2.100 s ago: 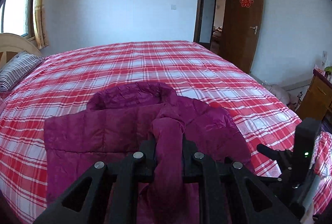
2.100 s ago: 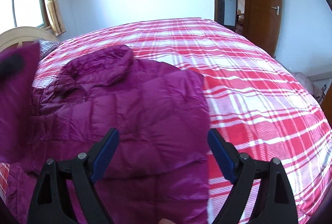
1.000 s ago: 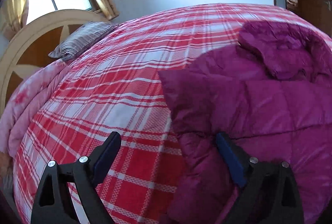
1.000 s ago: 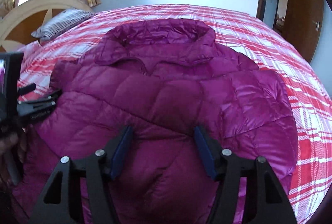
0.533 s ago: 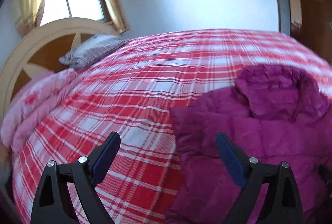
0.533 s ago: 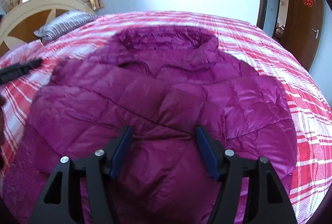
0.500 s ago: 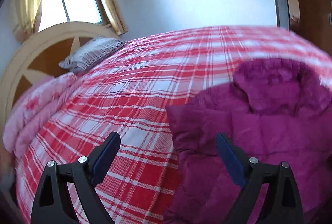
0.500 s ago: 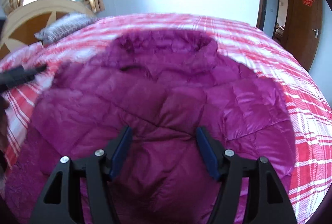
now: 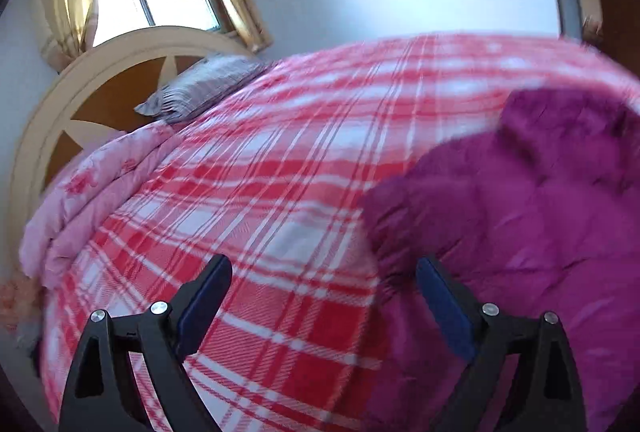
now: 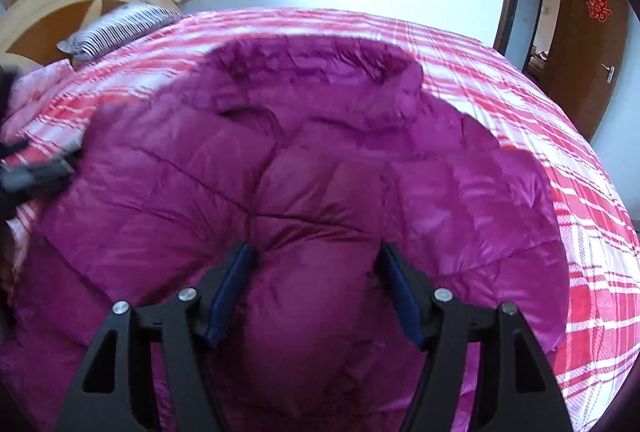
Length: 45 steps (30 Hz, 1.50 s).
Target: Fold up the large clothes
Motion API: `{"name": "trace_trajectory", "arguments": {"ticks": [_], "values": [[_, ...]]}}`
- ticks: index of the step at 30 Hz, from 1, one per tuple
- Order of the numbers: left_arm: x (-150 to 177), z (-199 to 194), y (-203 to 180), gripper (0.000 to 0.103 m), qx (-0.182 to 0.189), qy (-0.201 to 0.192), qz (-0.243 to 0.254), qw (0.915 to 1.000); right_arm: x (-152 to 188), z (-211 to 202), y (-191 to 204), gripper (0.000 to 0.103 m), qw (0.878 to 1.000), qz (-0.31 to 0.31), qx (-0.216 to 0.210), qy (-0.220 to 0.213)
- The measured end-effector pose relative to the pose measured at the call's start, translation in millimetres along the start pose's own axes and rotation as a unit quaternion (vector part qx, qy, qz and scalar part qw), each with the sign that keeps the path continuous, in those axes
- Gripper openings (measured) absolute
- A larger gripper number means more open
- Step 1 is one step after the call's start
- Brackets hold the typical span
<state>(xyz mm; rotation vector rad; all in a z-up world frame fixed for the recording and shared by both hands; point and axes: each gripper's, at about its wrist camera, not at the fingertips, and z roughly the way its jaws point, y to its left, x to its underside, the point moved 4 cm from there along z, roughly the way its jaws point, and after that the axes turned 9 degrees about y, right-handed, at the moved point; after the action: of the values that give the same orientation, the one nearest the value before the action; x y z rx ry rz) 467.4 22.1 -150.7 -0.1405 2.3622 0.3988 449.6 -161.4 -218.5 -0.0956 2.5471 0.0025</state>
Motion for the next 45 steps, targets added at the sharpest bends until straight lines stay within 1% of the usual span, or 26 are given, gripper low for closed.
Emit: {"name": "trace_trajectory", "arguments": {"ticks": [2, 3, 4, 5, 6, 7, 9, 10, 11, 13, 15, 19, 21, 24, 28, 45], "values": [[-10, -19, -5, 0.095, 0.013, -0.029, -0.008, 0.9995, -1, -5, -9, 0.069, 1.000, 0.016, 0.005, 0.005], [-15, -24, -13, 0.095, 0.027, -0.039, -0.001, 0.9989, -2, -9, -11, 0.069, 1.000, 0.020, 0.005, 0.007], [-19, -26, -22, 0.095, 0.035, -0.041, 0.008, 0.9985, -4, -16, -12, 0.070, 1.000, 0.025, 0.009, -0.001], [-21, -23, -32, 0.095, 0.038, -0.037, 0.020, 0.9984, -6, -25, -13, 0.071, 0.999, 0.030, 0.012, -0.019], [-21, -17, -42, 0.095, 0.044, -0.029, 0.030, 0.9982, -10, -34, -12, 0.071, 0.999, 0.033, 0.012, -0.038], [-17, -4, -54, 0.095, 0.057, -0.002, 0.044, 0.9974, -13, -42, -8, 0.071, 0.998, 0.032, 0.001, -0.052], [-7, 19, -67, 0.095, 0.066, 0.042, 0.058, 0.9953, -20, -48, 4, 0.071, 0.997, 0.012, -0.028, -0.071], [-1, 29, -72, 0.095, 0.069, 0.059, 0.064, 0.9938, -21, -44, 9, 0.071, 0.997, 0.002, -0.034, -0.065], [3, 35, -73, 0.095, 0.073, 0.066, 0.059, 0.9934, -21, -33, 14, 0.070, 0.998, -0.005, -0.037, -0.045], [4, 38, -69, 0.096, 0.087, 0.070, 0.046, 0.9927, -16, -13, 13, 0.070, 0.999, 0.000, -0.041, -0.018], [5, 42, -69, 0.099, 0.092, 0.076, 0.040, 0.9920, -10, 4, 13, 0.070, 1.000, -0.005, -0.029, 0.000], [9, 48, -71, 0.100, 0.093, 0.085, 0.039, 0.9912, -7, 10, 14, 0.070, 1.000, -0.011, -0.022, 0.012], [11, 46, -72, 0.101, 0.082, 0.080, 0.045, 0.9924, -6, 12, 17, 0.070, 1.000, -0.019, -0.010, 0.014], [12, 45, -74, 0.101, 0.070, 0.074, 0.051, 0.9935, -5, 11, 14, 0.070, 1.000, -0.019, -0.004, 0.013], [12, 45, -74, 0.102, 0.070, 0.074, 0.049, 0.9936, -4, 14, 11, 0.070, 1.000, -0.012, -0.014, 0.017], [12, 44, -76, 0.102, 0.070, 0.073, 0.049, 0.9937, -4, 14, 14, 0.070, 1.000, -0.016, 0.003, 0.010]]}}
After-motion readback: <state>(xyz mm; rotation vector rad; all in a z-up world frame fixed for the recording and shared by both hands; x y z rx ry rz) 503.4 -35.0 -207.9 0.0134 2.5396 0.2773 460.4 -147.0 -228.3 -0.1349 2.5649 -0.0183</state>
